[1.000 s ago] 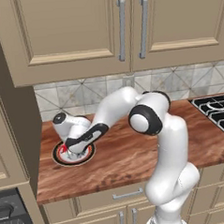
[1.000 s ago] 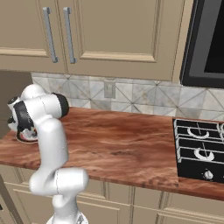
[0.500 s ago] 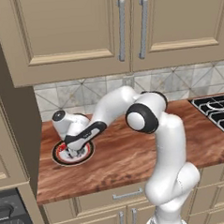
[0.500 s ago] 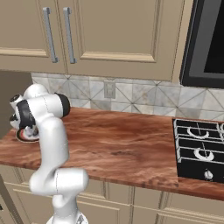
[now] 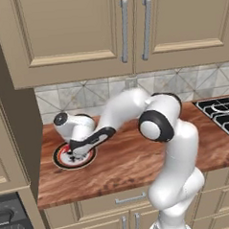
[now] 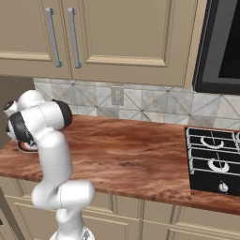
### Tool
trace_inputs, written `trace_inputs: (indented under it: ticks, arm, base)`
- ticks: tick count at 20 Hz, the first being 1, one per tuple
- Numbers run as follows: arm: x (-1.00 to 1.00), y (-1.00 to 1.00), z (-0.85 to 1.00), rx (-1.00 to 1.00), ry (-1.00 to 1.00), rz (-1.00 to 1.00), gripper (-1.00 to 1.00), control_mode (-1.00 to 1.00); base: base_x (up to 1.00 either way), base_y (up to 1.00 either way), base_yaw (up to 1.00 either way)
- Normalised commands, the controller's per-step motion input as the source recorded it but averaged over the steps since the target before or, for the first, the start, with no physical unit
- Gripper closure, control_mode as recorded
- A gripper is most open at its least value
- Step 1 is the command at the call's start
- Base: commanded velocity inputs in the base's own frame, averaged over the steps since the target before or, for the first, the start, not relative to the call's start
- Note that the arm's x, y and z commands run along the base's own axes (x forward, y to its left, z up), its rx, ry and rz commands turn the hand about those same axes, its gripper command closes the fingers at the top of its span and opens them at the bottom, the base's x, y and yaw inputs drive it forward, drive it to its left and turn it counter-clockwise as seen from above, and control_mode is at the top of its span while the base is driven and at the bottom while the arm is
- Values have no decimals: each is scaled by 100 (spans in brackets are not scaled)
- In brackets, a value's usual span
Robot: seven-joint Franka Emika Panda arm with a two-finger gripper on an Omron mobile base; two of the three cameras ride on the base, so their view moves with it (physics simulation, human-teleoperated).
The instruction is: Place the fish on the rack of the oven, and slide the rack back inside. Close the oven door.
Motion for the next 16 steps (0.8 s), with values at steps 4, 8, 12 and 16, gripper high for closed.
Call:
trace_inputs:
  ticks: [4,8,12,16]
  arm:
    - [-62,-63,71,0,-17,0,100,-100]
    - [-64,-75,73,0,-10,0,100,-100]
    - [-56,-80,69,2,-1,-2,100,-100]
    - [-66,-87,49,5,0,-7,100,-100]
  base:
    - [0,0,0]
    - [0,0,0]
    - [0,0,0]
    - [0,0,0]
